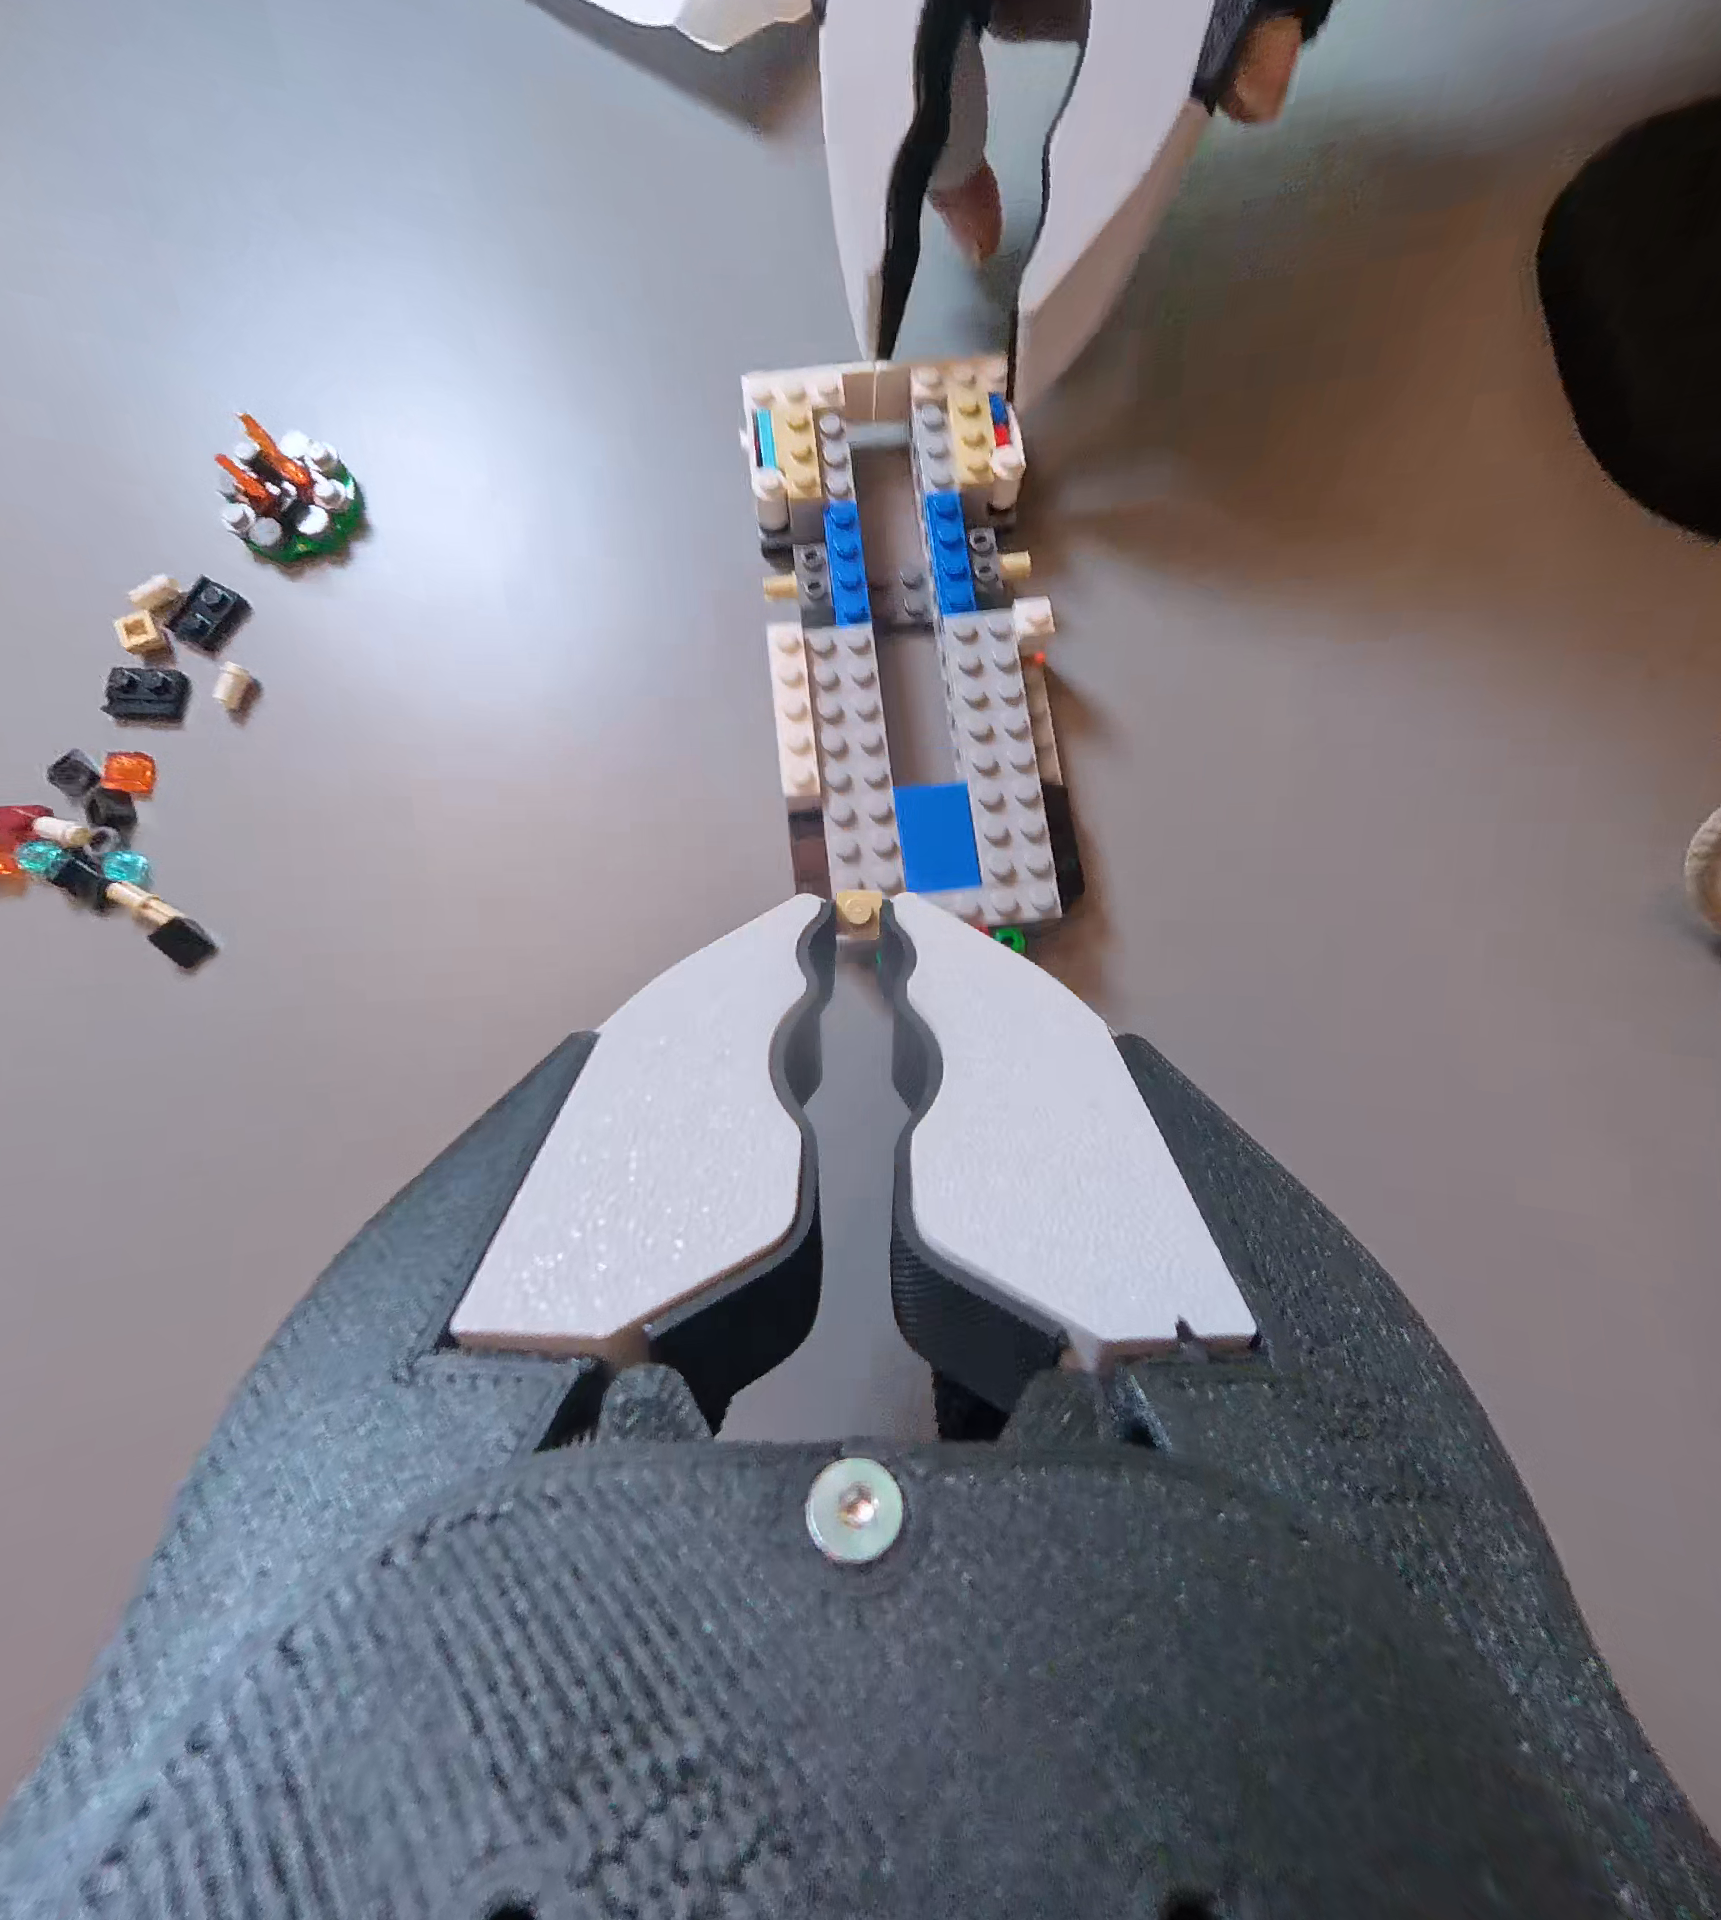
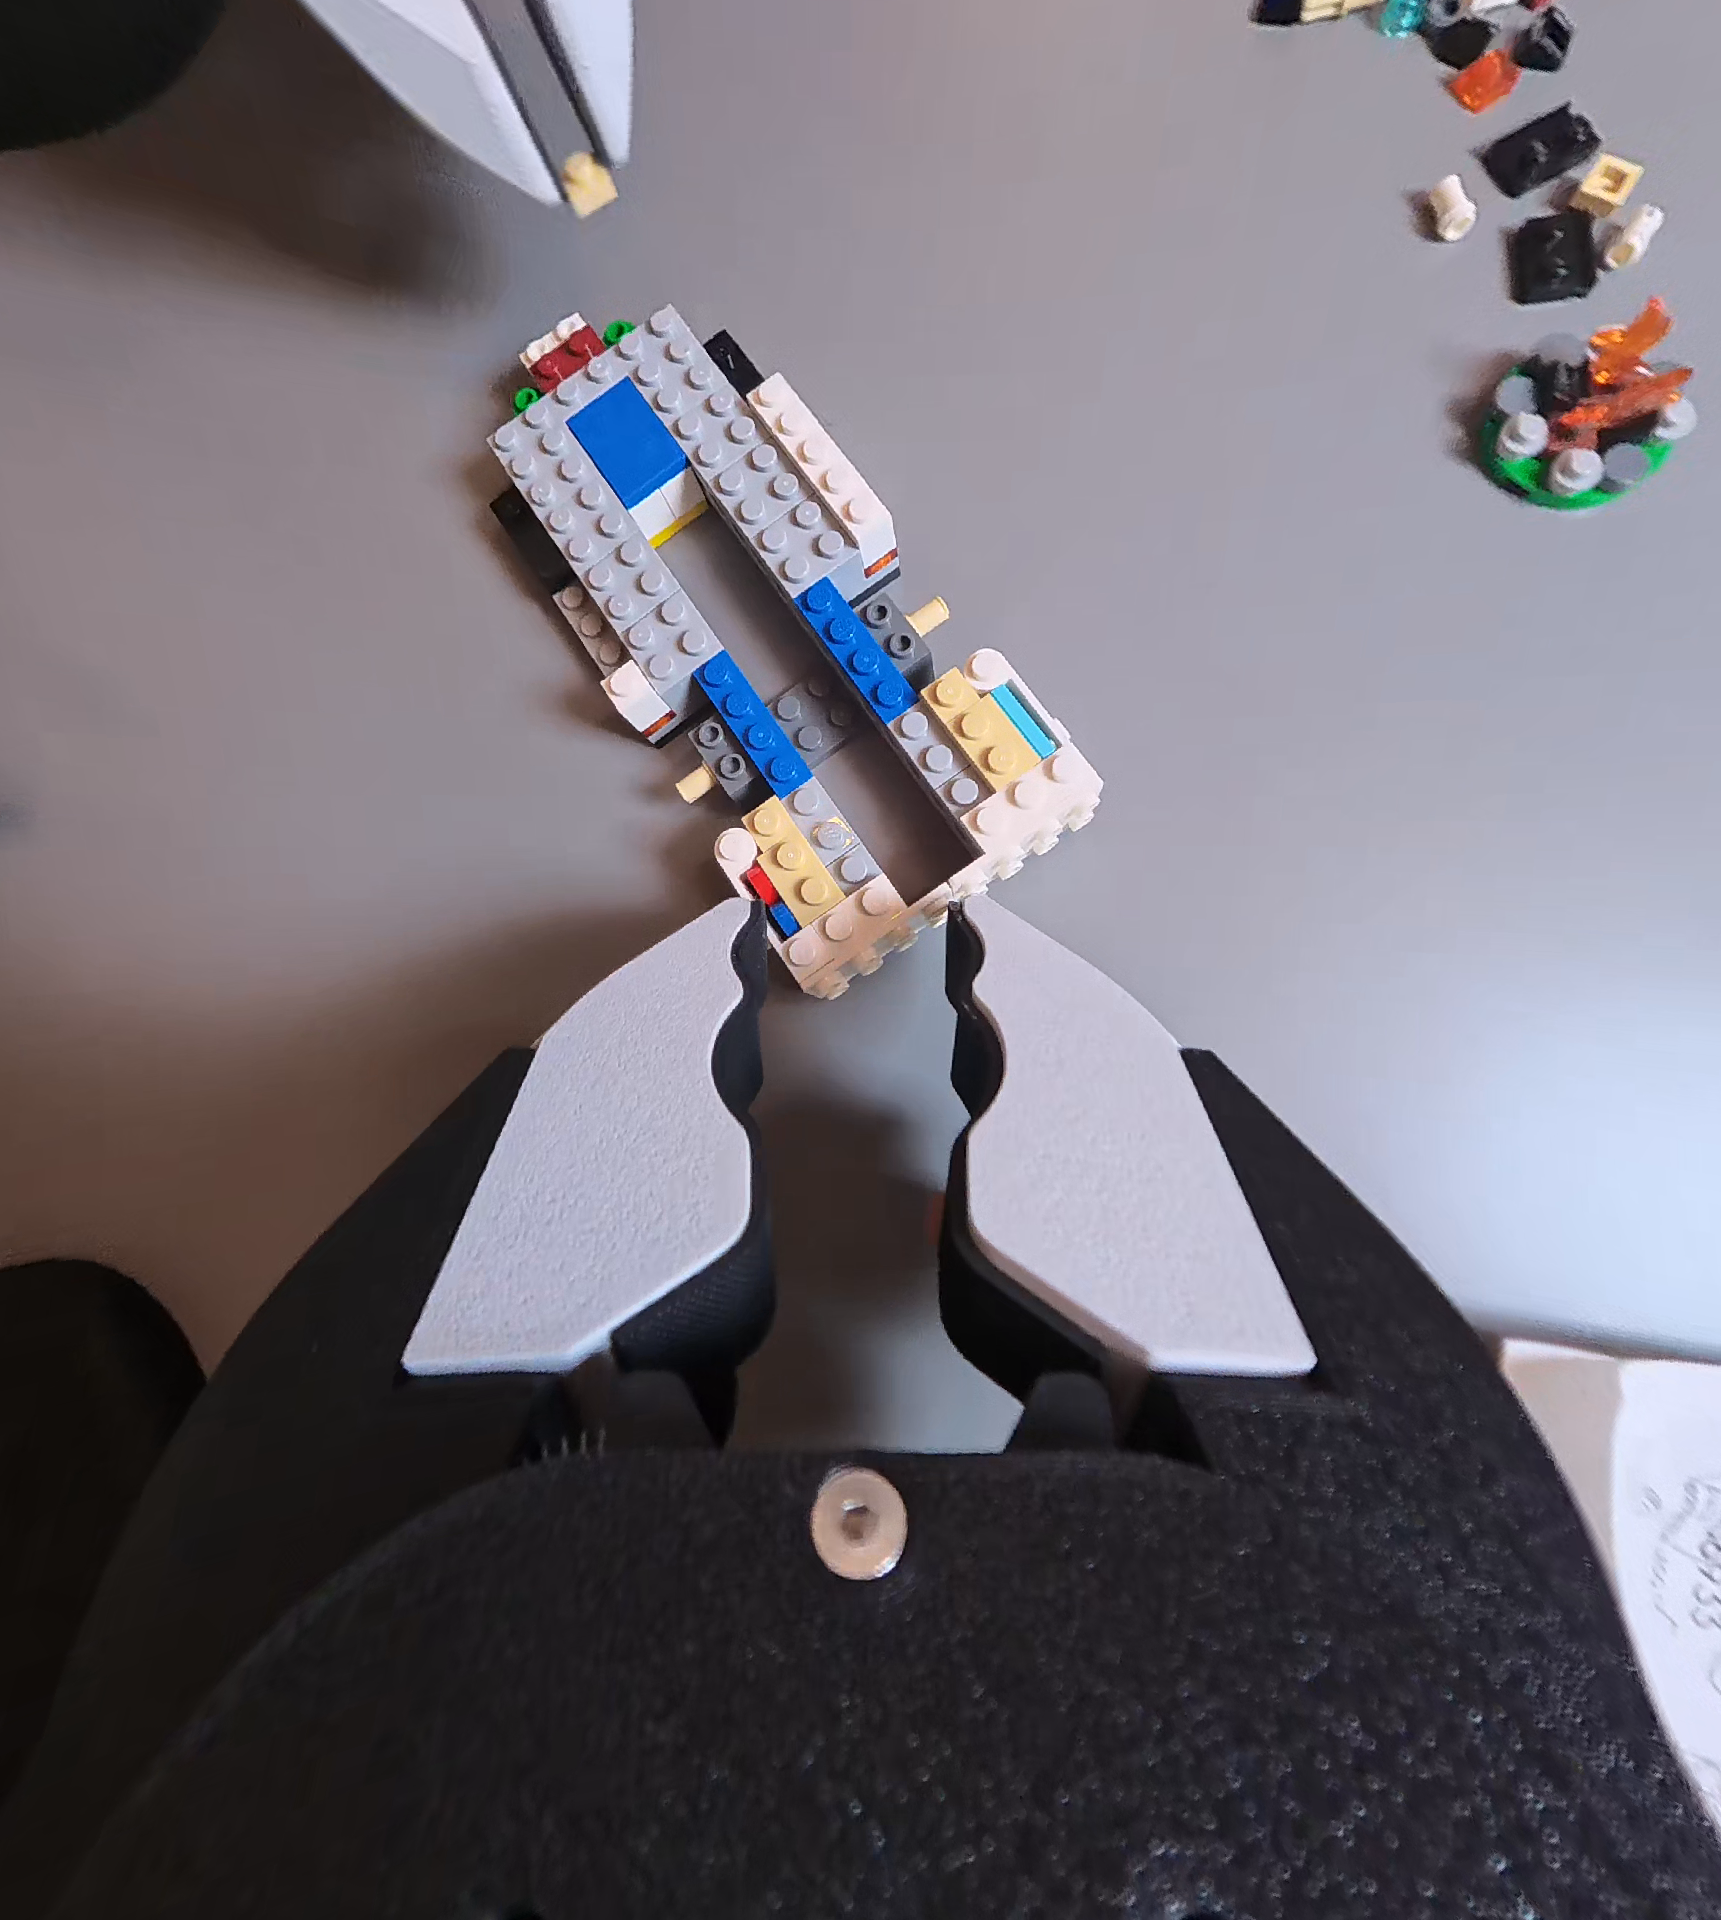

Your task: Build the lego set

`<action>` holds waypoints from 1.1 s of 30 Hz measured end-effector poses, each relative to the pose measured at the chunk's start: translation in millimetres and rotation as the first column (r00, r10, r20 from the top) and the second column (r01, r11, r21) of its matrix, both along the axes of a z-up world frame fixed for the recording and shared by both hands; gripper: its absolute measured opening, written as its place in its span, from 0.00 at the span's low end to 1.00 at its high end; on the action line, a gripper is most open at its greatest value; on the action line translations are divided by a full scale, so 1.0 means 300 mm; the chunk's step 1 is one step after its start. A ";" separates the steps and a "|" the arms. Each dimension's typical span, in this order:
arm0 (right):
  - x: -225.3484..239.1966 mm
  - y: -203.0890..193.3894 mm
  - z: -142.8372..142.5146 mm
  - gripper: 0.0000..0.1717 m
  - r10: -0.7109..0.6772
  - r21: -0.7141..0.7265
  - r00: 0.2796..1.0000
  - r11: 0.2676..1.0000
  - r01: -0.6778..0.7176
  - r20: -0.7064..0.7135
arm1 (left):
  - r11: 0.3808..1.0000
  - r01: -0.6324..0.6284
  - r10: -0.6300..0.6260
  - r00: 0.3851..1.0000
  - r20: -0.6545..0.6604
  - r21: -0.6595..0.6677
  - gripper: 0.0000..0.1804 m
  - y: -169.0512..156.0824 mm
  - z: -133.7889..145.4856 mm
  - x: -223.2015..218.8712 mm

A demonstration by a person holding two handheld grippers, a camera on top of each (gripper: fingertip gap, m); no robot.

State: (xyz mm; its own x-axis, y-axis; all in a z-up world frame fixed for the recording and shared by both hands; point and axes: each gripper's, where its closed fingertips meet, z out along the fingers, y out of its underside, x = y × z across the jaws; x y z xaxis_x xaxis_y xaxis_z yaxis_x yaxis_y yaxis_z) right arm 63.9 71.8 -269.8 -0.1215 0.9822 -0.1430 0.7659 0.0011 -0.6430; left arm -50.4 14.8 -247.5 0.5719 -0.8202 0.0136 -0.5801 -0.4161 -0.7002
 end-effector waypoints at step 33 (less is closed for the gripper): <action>-0.060 -0.117 0.043 0.19 -0.016 -0.008 0.991 1.000 0.015 -0.134 | 1.000 0.007 -0.007 0.999 -0.054 0.006 0.16 0.048 -0.040 0.058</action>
State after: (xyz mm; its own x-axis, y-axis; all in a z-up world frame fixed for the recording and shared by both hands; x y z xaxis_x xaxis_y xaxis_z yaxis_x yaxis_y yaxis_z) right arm 45.8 36.7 -257.0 -0.1246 0.9832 -0.1333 0.6725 -0.0151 -0.7399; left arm -32.9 29.2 -259.5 0.5659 -0.8242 -0.0225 -0.6201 -0.4075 -0.6704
